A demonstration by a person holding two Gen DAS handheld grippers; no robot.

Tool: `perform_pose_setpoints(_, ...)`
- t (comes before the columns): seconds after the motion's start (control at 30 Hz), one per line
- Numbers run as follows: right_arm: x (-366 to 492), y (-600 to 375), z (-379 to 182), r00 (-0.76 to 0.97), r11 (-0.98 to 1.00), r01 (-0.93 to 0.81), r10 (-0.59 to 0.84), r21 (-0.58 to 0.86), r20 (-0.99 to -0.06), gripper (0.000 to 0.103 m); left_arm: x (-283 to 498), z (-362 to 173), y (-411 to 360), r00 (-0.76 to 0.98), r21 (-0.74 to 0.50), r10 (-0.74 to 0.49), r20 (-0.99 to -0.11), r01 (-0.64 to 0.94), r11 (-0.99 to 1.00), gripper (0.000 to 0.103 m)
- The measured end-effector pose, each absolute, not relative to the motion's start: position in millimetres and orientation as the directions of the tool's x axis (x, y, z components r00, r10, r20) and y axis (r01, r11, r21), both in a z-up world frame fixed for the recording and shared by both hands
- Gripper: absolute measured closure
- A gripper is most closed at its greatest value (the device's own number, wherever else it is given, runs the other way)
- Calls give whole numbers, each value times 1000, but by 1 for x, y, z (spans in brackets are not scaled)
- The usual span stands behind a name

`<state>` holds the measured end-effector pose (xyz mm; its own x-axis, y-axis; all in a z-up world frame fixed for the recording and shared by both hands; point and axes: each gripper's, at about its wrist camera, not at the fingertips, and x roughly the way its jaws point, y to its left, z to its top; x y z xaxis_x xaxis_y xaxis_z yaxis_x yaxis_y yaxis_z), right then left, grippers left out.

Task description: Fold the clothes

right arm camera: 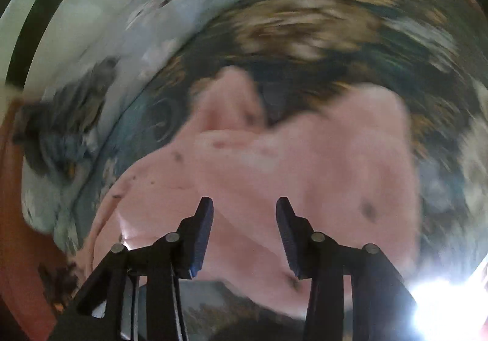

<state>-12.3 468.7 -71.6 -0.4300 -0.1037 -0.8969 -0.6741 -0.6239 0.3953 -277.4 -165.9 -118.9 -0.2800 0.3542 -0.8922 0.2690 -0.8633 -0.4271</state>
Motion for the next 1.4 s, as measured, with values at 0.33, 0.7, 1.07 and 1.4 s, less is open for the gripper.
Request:
perform_pose_setpoints(0.33,-123,455,-88,-341,-842,-492,-46,220,-939,57,-306,-133,-159,-240,-410,350,-905,282,-867,49)
perform_pose_setpoints(0.7,-122,444,-104,-253,-894,-398,-110,207,-961,60,-299,-125,-150,-290,-444,375,-881,233,-865,91)
perform_pose_setpoints(1.07,-110,438,-29,-386,-879,-448,25,163,-922,97,-270,-37,-188,-589,-585,390,-708,179,-791,93)
perform_pose_setpoints(1.4,-267,444,32,-502,-924,-379,153,57,-851,97,-383,11,-188,-652,-459,233,-722,199,-866,92)
